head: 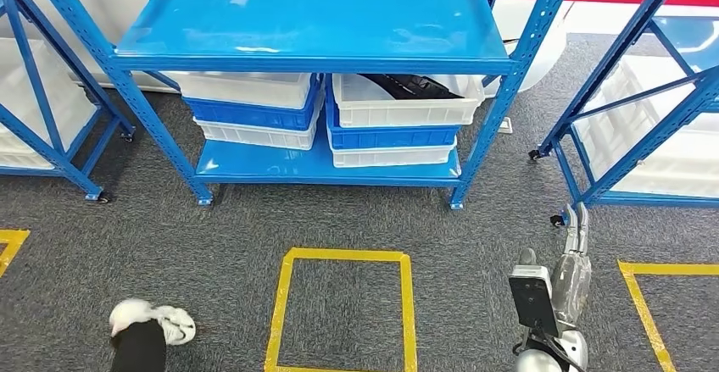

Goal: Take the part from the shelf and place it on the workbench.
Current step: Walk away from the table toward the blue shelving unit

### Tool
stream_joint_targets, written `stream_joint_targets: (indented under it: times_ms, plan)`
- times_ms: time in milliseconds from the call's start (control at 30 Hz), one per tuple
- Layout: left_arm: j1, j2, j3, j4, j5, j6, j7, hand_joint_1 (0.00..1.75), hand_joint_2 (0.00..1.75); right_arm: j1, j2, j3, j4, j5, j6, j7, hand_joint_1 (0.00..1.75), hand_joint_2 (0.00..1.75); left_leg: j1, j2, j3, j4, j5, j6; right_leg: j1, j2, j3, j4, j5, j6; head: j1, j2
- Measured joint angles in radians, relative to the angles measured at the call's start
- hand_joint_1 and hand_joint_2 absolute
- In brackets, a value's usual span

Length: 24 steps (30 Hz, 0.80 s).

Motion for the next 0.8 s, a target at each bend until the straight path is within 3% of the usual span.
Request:
stream_joint_targets:
  times_ms: [33, 67, 100, 133, 167, 233, 300, 333, 367, 400, 467, 500, 533, 567, 633, 700, 733, 767, 800]
  plan:
    - [0.002, -0.001, 0.0, 0.0, 0.0, 0.001, 0.0, 0.0, 0.0, 0.001, 0.0, 0.0, 0.0, 0.0, 0.0, 0.0, 0.0, 0.0, 0.0, -0.002, 0.014, 0.0, -0.015, -0.004, -0.001, -0.002, 0.006, -0.06, 0.052, 0.012, 0.001, 0.0]
    - [0.003, -0.001, 0.0, 0.0, 0.001, 0.002, 0.0, 0.0, 0.0, 0.002, -0.001, 0.0, 0.0, 0.0, 0.0, 0.0, 0.0, 0.0, -0.001, -0.005, 0.028, -0.001, -0.031, -0.009, 0.002, -0.005, 0.016, -0.118, 0.1, 0.014, 0.001, 0.0]
    - [0.002, -0.002, 0.0, 0.0, 0.001, 0.003, 0.0, 0.0, 0.0, 0.004, -0.001, 0.0, 0.0, 0.0, 0.001, 0.0, 0.0, 0.0, -0.002, -0.007, 0.039, -0.002, -0.044, -0.015, 0.005, -0.006, 0.027, -0.16, 0.143, 0.01, 0.0, 0.0]
    - [0.001, -0.002, 0.0, 0.0, 0.001, 0.004, 0.0, 0.0, 0.0, 0.005, -0.001, 0.0, 0.0, -0.001, 0.001, -0.001, 0.0, 0.0, -0.003, -0.008, 0.046, -0.002, -0.05, -0.022, 0.008, -0.007, 0.034, -0.176, 0.163, -0.004, 0.0, 0.0]
    - [-0.002, -0.002, 0.0, 0.0, 0.001, 0.005, 0.0, 0.0, 0.0, 0.005, -0.002, 0.0, -0.001, -0.001, 0.002, -0.001, 0.0, 0.0, -0.004, -0.009, 0.053, -0.001, -0.052, -0.028, 0.009, -0.007, 0.041, -0.181, 0.158, -0.02, -0.002, 0.0]
    - [-0.005, -0.003, 0.0, 0.0, 0.004, 0.008, 0.0, 0.0, 0.0, 0.007, -0.002, 0.001, -0.005, -0.003, 0.002, -0.003, 0.0, 0.0, 0.0, -0.003, 0.012, 0.086, -0.056, -0.042, 0.001, -0.006, 0.075, -0.198, 0.145, -0.044, -0.002, 0.0]
    - [-0.005, -0.003, 0.002, 0.0, 0.011, 0.018, 0.001, 0.0, 0.0, 0.009, -0.003, 0.008, -0.008, -0.006, 0.004, -0.002, 0.0, 0.0, 0.005, 0.002, -0.076, 0.216, -0.091, -0.056, -0.003, -0.005, 0.108, -0.21, 0.128, -0.061, -0.002, 0.0]
    - [-0.004, -0.003, 0.005, 0.0, 0.014, 0.024, 0.002, 0.0, 0.0, 0.009, -0.003, 0.013, -0.008, -0.007, 0.006, -0.001, 0.0, 0.0, 0.007, 0.002, -0.112, 0.25, -0.111, -0.061, -0.003, -0.004, 0.116, -0.21, 0.12, -0.063, -0.002, 0.0]
    - [-0.005, -0.007, 0.008, 0.0, 0.008, 0.034, 0.019, 0.0, 0.0, 0.006, -0.003, 0.021, -0.007, -0.011, 0.012, -0.002, 0.0, 0.0, 0.008, 0.003, -0.136, 0.234, -0.09, -0.062, -0.003, -0.001, 0.132, -0.21, 0.107, -0.062, -0.003, 0.0]
    - [-0.01, -0.019, 0.01, 0.0, -0.004, 0.05, 0.052, 0.0, 0.0, -0.015, -0.003, 0.036, 0.008, -0.025, 0.017, -0.009, 0.0, 0.0, 0.005, 0.004, -0.145, 0.181, -0.056, -0.056, -0.002, 0.003, 0.149, -0.21, 0.092, -0.056, -0.003, 0.0]
    - [-0.023, -0.051, 0.004, -0.003, -0.032, 0.082, 0.129, 0.0, 0.0, -0.071, -0.005, 0.068, 0.054, -0.066, 0.016, -0.031, 0.0, 0.0, -0.002, 0.004, -0.116, 0.045, 0.048, -0.035, 0.003, 0.007, 0.174, -0.21, 0.063, -0.038, -0.004, 0.0]
    - [-0.031, -0.069, -0.007, -0.006, -0.042, 0.098, 0.155, 0.0, 0.0, -0.105, -0.014, 0.085, 0.094, -0.095, 0.002, -0.044, 0.0, 0.0, -0.003, 0.001, -0.09, 0.01, 0.054, -0.023, 0.001, 0.006, 0.13, -0.152, 0.051, -0.019, -0.003, 0.0]
    - [-0.035, -0.081, -0.017, -0.008, -0.046, 0.106, 0.166, 0.0, 0.0, -0.123, -0.024, 0.095, 0.123, -0.116, -0.012, -0.052, 0.0, 0.0, -0.001, -0.002, -0.062, 0.003, 0.045, -0.024, -0.004, -0.001, 0.102, -0.145, 0.071, 0.003, -0.001, 0.0]
    - [-0.039, -0.093, -0.028, -0.01, -0.052, 0.118, 0.176, 0.0, 0.0, -0.138, -0.034, 0.105, 0.151, -0.135, -0.027, -0.059, 0.0, 0.0, 0.001, -0.005, -0.034, -0.007, 0.029, -0.028, -0.008, -0.005, 0.076, -0.14, 0.09, 0.011, 0.0, 0.0]
    - [-0.044, -0.101, -0.048, -0.015, -0.05, 0.136, 0.178, 0.0, 0.0, -0.152, -0.051, 0.133, 0.185, -0.152, -0.05, -0.063, 0.0, 0.0, -0.008, -0.003, -0.035, -0.012, 0.03, -0.019, -0.011, -0.007, 0.069, -0.148, 0.103, 0.005, 0.0, 0.0]
    - [-0.045, -0.106, -0.06, -0.019, -0.041, 0.14, 0.165, 0.0, 0.0, -0.152, -0.059, 0.154, 0.194, -0.148, -0.067, -0.053, 0.0, 0.0, -0.007, 0.002, -0.03, -0.021, 0.035, -0.016, -0.016, -0.007, 0.068, -0.155, 0.11, 0.009, -0.002, 0.0]
    - [-0.043, -0.106, -0.06, -0.02, -0.039, 0.132, 0.153, 0.0, 0.0, -0.147, -0.061, 0.154, 0.188, -0.139, -0.071, -0.043, 0.0, 0.0, 0.001, 0.001, 0.0, -0.026, 0.012, -0.033, -0.022, -0.008, 0.052, -0.153, 0.125, 0.013, -0.003, 0.0]
    - [-0.043, -0.105, -0.06, -0.02, -0.038, 0.13, 0.151, 0.0, 0.0, -0.143, -0.061, 0.153, 0.18, -0.132, -0.073, -0.038, 0.0, 0.0, 0.003, 0.003, -0.032, 0.048, -0.027, -0.047, -0.023, -0.007, 0.079, -0.2, 0.138, 0.0, -0.004, 0.0]
    - [-0.043, -0.104, -0.061, -0.02, -0.038, 0.128, 0.152, 0.0, 0.0, -0.138, -0.061, 0.152, 0.174, -0.129, -0.074, -0.035, 0.0, 0.0, 0.003, 0.004, -0.082, 0.118, -0.04, -0.051, -0.016, -0.003, 0.094, -0.199, 0.122, -0.024, -0.006, 0.0]
